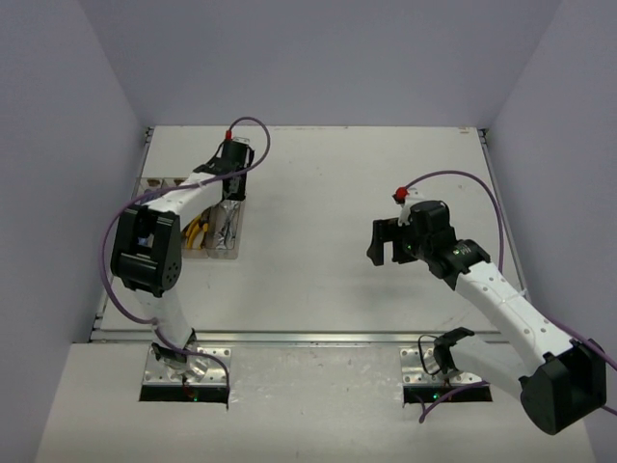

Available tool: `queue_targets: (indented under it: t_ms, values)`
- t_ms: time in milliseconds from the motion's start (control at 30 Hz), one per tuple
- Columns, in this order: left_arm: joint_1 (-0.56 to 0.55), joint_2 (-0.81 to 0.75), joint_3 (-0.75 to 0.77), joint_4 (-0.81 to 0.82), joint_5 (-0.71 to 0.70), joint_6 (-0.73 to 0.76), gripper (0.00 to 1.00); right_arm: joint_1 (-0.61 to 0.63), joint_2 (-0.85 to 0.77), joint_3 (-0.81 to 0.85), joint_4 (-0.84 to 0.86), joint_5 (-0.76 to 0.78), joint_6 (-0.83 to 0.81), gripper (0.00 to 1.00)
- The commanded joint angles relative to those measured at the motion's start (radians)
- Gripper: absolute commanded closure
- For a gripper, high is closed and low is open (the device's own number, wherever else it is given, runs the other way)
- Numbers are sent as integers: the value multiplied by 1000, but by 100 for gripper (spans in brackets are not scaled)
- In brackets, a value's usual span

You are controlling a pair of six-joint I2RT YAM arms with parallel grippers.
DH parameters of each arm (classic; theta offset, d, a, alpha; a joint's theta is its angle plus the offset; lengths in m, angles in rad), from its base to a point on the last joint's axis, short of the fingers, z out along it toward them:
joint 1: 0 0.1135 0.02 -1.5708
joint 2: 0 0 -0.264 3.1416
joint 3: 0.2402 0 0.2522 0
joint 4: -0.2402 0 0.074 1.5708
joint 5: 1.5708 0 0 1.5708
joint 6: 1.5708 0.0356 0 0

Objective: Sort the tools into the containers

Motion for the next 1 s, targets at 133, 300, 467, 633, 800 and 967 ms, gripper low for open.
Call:
queue_targets:
  t_ms: [133,300,467,633,800,967]
  values:
    - [1,-257,43,-86,-2,-149,0,-3,-20,-3,52,-7,-19,1]
    - [1,-664,-144,-24,43,-205,0,-3,-112,6,26,53,-8,1]
    - [2,-1014,-335,-11,22,-200,0,-3,-157,76,-82,134,26,1]
    - [2,-1173,-446,-29,89,-206,0,-3,-191,125,-153,191,24,1]
    - [2,-1310,-586,-15,94,-240,0,-2,-214,121,-223,337,8,1]
    - [2,-1380,-632,11,99,-253,0,-3,-250,93,-257,471,15,1]
